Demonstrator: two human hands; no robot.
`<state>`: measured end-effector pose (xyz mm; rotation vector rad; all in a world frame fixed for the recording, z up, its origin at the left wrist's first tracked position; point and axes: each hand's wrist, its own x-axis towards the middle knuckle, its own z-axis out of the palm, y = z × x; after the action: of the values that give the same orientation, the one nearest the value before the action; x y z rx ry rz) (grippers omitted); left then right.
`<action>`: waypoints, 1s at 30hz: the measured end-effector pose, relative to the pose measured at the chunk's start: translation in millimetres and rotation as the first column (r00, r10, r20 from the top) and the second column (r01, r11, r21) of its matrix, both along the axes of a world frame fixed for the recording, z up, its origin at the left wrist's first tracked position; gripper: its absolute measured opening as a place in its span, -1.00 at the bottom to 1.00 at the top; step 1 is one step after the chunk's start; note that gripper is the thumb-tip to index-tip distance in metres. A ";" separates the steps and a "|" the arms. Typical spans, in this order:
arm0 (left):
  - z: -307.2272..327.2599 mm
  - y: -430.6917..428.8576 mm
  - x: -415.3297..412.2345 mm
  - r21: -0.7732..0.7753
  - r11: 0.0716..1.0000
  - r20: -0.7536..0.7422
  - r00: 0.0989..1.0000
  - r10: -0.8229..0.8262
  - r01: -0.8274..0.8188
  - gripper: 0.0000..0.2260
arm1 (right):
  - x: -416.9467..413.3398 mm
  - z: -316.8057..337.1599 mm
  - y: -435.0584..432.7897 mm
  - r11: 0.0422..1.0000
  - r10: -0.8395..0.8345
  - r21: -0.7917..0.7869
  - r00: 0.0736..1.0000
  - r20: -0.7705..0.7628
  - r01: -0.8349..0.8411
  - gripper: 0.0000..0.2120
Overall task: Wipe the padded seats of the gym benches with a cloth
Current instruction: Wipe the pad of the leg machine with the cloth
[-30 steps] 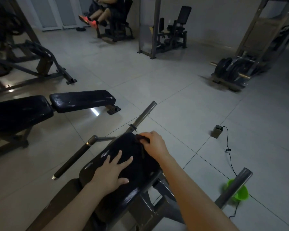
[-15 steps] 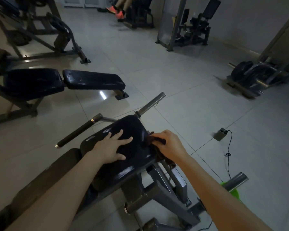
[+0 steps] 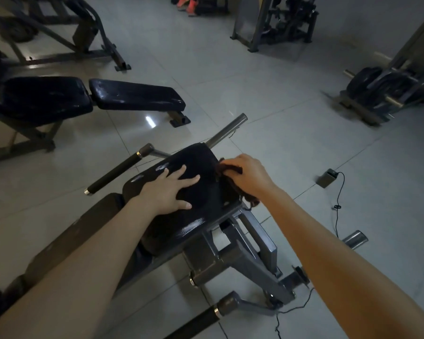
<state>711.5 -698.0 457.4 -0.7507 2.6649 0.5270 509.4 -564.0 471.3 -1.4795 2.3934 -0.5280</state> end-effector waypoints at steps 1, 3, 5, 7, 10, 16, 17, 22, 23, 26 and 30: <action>-0.2 0.6 1.2 -0.003 1.000 -0.005 1.000 0.005 -0.005 -0.28 | 0.9 0.3 13.0 1.000 0.010 0.013 1.000 0.009 -0.010 -0.73; -1.1 3.3 2.8 -0.016 1.000 -0.008 1.000 0.008 -0.008 -0.28 | 7.2 1.5 33.6 0.999 0.033 0.039 0.999 0.015 -0.034 -0.72; -3.5 5.2 4.3 -0.025 1.000 -0.017 1.000 0.016 -0.017 -0.28 | 15.0 0.4 36.9 0.999 0.037 0.033 0.999 -0.037 -0.036 -0.70; -6.5 5.3 4.5 -0.027 0.999 -0.032 0.999 0.023 -0.024 -0.28 | 19.2 -0.8 21.9 1.000 0.002 -0.008 0.995 -0.103 -0.003 -0.69; -9.9 4.2 4.4 -0.020 0.999 -0.041 0.999 0.029 -0.030 -0.26 | 16.6 0.4 -18.1 0.999 -0.033 -0.039 0.991 -0.126 0.028 -0.69; -12.2 3.5 5.5 -0.003 0.999 -0.049 0.998 0.042 -0.042 -0.25 | 2.4 6.8 -24.6 0.999 0.048 0.030 0.996 -0.074 -0.046 -0.69; -12.3 3.4 5.4 -0.002 0.999 -0.054 0.997 0.048 -0.048 -0.24 | 3.2 9.0 -14.4 0.996 0.082 0.051 0.994 -0.075 -0.079 -0.70; -12.5 6.3 5.9 -0.005 0.998 -0.075 0.995 0.064 -0.064 -0.24 | 11.9 15.5 25.5 0.963 0.222 0.183 0.964 -0.142 -0.195 -0.70; -13.4 6.8 6.6 -0.004 0.998 -0.088 0.994 0.067 -0.068 -0.25 | 14.8 15.0 26.2 0.965 0.220 0.182 0.962 -0.162 -0.190 -0.69; -16.0 6.7 9.2 0.009 0.998 -0.119 0.991 0.068 -0.067 -0.25 | 18.0 14.6 2.9 0.979 0.173 0.146 0.962 -0.210 -0.144 -0.67; -16.7 3.2 9.5 0.036 0.998 -0.130 0.989 0.064 -0.060 -0.26 | 6.7 14.4 -56.1 0.993 0.100 0.079 0.976 -0.194 -0.086 -0.69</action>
<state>721.0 -694.8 440.7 -0.8189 2.7529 0.6547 516.1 -620.1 485.8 -1.6731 2.4456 -0.2833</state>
